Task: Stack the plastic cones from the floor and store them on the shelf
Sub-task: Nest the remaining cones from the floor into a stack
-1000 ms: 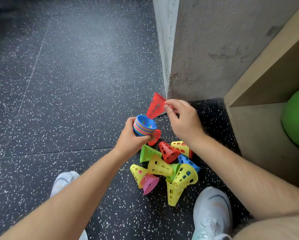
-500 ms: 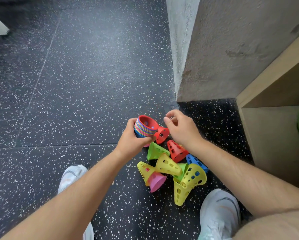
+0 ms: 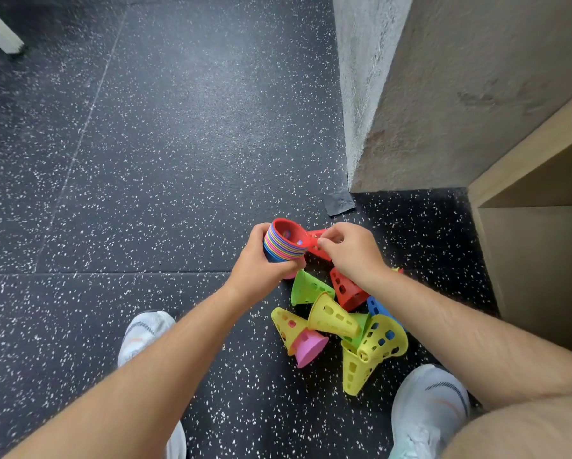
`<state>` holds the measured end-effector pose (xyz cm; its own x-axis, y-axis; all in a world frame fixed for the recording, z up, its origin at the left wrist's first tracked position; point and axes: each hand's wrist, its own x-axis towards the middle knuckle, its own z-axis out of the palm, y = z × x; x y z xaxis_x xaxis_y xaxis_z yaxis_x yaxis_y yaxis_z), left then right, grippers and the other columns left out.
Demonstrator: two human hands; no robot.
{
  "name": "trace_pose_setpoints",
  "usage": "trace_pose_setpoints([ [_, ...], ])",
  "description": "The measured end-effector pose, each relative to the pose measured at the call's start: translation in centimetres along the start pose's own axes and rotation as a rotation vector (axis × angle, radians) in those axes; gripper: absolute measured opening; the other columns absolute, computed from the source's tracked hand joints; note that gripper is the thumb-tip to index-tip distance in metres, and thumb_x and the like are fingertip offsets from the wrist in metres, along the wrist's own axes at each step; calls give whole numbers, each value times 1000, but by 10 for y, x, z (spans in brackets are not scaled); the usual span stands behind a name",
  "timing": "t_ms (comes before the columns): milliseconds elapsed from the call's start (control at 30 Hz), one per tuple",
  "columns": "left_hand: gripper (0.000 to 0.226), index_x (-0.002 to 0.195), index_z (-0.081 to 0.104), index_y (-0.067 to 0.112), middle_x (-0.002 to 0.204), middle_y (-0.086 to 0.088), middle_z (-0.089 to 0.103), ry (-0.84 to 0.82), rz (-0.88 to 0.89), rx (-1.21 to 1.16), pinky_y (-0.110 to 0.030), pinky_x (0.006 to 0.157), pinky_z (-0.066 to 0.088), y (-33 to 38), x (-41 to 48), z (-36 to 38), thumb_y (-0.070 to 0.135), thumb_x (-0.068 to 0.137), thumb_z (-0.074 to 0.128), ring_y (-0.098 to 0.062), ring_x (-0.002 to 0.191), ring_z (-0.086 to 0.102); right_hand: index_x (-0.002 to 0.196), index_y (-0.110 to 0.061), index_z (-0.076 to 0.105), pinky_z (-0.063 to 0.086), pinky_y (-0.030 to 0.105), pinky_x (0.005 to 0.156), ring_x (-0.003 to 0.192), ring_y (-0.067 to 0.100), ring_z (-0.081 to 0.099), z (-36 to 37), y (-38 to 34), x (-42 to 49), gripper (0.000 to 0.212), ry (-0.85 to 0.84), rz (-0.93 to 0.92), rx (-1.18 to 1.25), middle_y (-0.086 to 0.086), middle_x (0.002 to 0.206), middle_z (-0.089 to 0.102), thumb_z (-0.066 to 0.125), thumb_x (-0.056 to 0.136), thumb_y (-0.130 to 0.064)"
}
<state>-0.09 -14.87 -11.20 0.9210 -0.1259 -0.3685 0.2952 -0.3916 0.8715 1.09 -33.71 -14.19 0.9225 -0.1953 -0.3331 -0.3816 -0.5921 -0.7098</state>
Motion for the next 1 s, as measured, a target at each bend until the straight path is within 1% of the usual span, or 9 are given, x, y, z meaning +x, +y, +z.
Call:
trace_pose_setpoints([
  [33,62,126,50,8,100,-2,67,0,1,-5,-8,62,49,-1,0,0,-2,77,86,10,71,64,90,-23,68,43,26,73,84,11,63,-3,-3,0,2,38,-29,20,-13,83,66,68,89,-22],
  [167,60,125,51,10,98,-1,68,7,1,-16,-10,61,50,-2,2,-2,-2,77,86,8,70,66,114,-30,56,48,33,76,84,15,64,-20,-15,3,26,187,-181,36,-13,92,65,60,93,-14],
  [400,63,124,52,21,104,8,69,52,34,20,-20,80,54,-9,11,-13,8,74,88,1,86,65,120,-26,67,52,33,78,87,17,69,-30,-37,3,29,327,-468,-34,-7,105,74,63,93,-16],
  [533,68,125,50,26,107,10,68,72,44,46,-19,82,52,-11,15,-17,22,68,89,-1,93,67,113,-21,72,55,38,81,91,17,69,-17,-40,-5,25,231,-658,-30,-5,107,73,64,92,-11],
  [633,65,122,51,26,104,9,69,97,25,53,-22,80,53,-16,16,-21,18,71,90,-3,90,67,108,-15,75,54,28,83,94,12,67,-7,-40,-7,20,-1,-744,60,-2,103,71,66,92,-7],
  [700,63,122,51,22,102,8,68,105,22,48,-15,73,51,-20,15,-24,12,74,90,4,82,65,106,-14,75,53,25,82,93,11,67,-1,-40,-6,19,-85,-693,105,-2,102,71,64,93,-5],
  [767,62,123,51,17,102,7,67,108,17,49,-8,68,47,-26,14,-28,10,75,90,9,78,63,107,-16,74,54,26,83,92,10,66,2,-38,-5,18,-56,-547,142,-2,102,70,64,94,-8],
  [867,64,122,51,16,103,5,68,114,1,43,-12,73,49,-35,13,-32,11,73,92,3,82,64,110,-18,72,48,23,83,88,10,62,5,-33,-1,18,-51,-423,40,-1,100,66,63,95,-16],
  [1000,67,122,51,20,105,8,68,106,-22,52,-15,78,49,-44,11,-35,18,70,94,7,84,65,120,-27,67,48,30,89,89,11,58,16,-30,-1,26,-217,-413,-161,-2,105,60,64,94,-32],
])
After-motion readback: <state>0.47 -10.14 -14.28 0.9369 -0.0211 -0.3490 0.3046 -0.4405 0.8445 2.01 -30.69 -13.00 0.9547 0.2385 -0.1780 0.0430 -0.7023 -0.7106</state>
